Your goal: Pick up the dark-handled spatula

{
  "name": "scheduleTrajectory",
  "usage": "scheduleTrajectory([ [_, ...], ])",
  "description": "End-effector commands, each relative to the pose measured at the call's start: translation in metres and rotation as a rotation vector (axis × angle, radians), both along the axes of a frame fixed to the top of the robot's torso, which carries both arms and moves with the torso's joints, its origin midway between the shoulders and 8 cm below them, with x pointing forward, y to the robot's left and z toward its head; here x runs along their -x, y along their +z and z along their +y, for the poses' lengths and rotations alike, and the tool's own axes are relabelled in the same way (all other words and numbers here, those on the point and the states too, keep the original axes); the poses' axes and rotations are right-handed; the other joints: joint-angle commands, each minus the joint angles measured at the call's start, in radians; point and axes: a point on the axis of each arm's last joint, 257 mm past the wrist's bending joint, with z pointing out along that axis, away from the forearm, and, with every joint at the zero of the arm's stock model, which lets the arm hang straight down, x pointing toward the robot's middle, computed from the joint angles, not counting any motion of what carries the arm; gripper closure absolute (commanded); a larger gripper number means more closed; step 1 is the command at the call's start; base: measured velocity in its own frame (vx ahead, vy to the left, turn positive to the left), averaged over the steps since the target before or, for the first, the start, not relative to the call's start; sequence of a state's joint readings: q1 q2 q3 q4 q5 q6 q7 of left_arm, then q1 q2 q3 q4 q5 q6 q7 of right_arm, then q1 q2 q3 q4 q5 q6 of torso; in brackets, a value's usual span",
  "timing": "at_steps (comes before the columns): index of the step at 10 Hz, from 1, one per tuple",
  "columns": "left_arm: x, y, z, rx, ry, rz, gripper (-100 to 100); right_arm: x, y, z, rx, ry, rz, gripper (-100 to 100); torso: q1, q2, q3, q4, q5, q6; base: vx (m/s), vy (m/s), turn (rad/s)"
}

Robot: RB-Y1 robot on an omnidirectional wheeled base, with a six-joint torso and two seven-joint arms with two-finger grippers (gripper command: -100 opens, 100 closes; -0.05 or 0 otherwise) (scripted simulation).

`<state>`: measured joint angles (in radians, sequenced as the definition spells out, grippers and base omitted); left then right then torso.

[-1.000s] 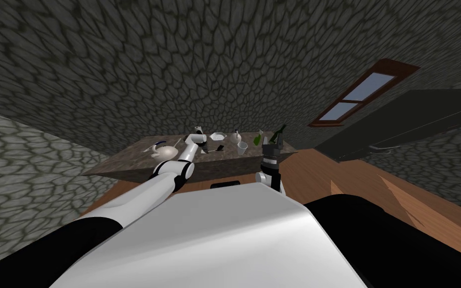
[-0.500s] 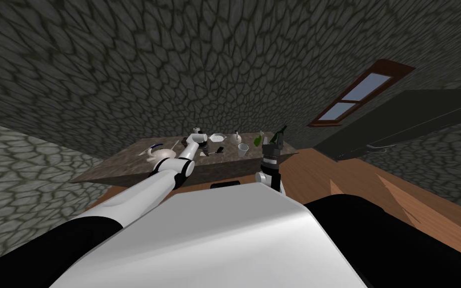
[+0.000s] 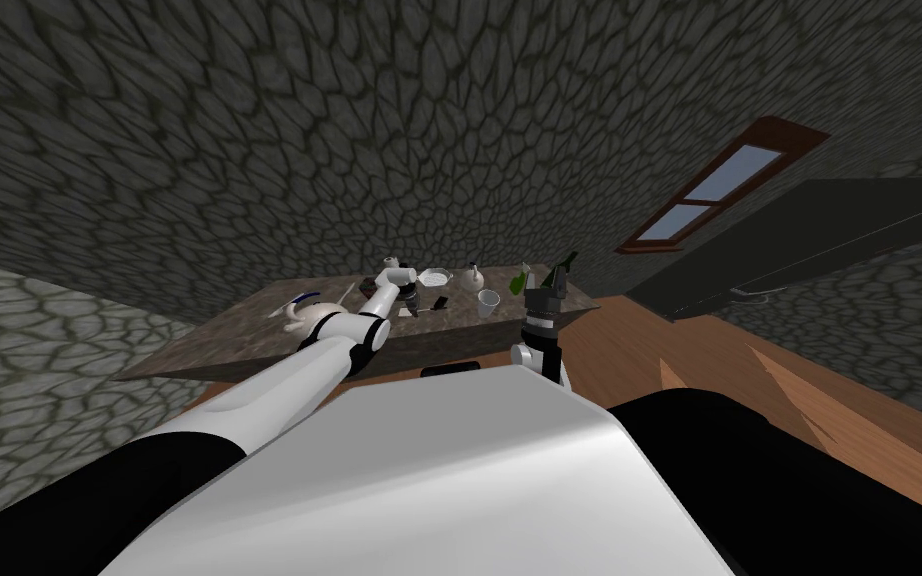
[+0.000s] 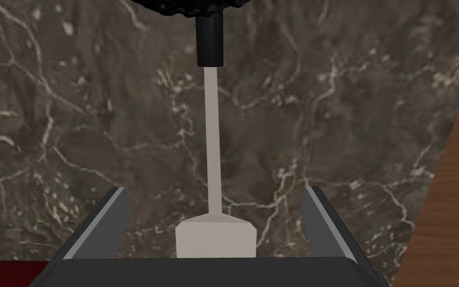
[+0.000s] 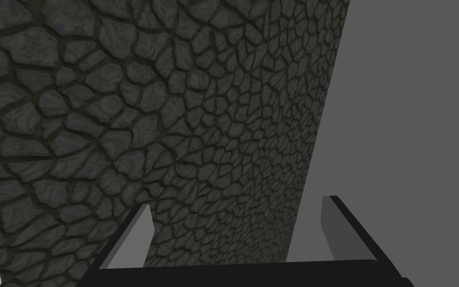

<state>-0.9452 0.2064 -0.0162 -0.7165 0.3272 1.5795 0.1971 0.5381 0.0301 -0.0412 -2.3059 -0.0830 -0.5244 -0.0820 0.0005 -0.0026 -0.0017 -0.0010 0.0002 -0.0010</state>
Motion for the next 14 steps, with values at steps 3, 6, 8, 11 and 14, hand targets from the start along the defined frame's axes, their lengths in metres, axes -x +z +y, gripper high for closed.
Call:
scheduleTrajectory([
  [3,0.004,-0.001,-0.001,0.002,-0.005,0.019,0,0.0,0.0,0.0,0.0,0.0,0.0,0,0.0,0.001,0.001,0.0,0.0,0.0,0.019,0.005,-0.01],
  [6,0.009,-0.02,0.001,0.002,-0.002,0.018,-100,0.0,0.0,0.0,0.0,0.0,0.0,0,-0.001,0.002,0.001,0.0,0.0,0.0,0.015,-0.005,-0.012],
  [8,0.011,-0.022,0.0,0.002,-0.001,0.019,-100,0.0,0.0,0.0,0.0,0.0,0.0,0,-0.001,0.002,0.001,0.0,0.0,0.0,0.005,-0.002,-0.004],
  [11,0.011,-0.023,0.0,0.003,-0.001,0.019,100,0.0,0.0,0.0,0.0,0.0,0.0,0,-0.001,0.002,0.001,0.001,0.0,0.0,0.0,0.0,0.0],
  [14,0.011,-0.023,0.0,0.003,-0.001,0.019,0,0.0,0.0,0.0,0.0,0.0,0.0,0,-0.001,0.002,0.001,0.0,0.0,0.0,0.0,0.0,0.0],
])
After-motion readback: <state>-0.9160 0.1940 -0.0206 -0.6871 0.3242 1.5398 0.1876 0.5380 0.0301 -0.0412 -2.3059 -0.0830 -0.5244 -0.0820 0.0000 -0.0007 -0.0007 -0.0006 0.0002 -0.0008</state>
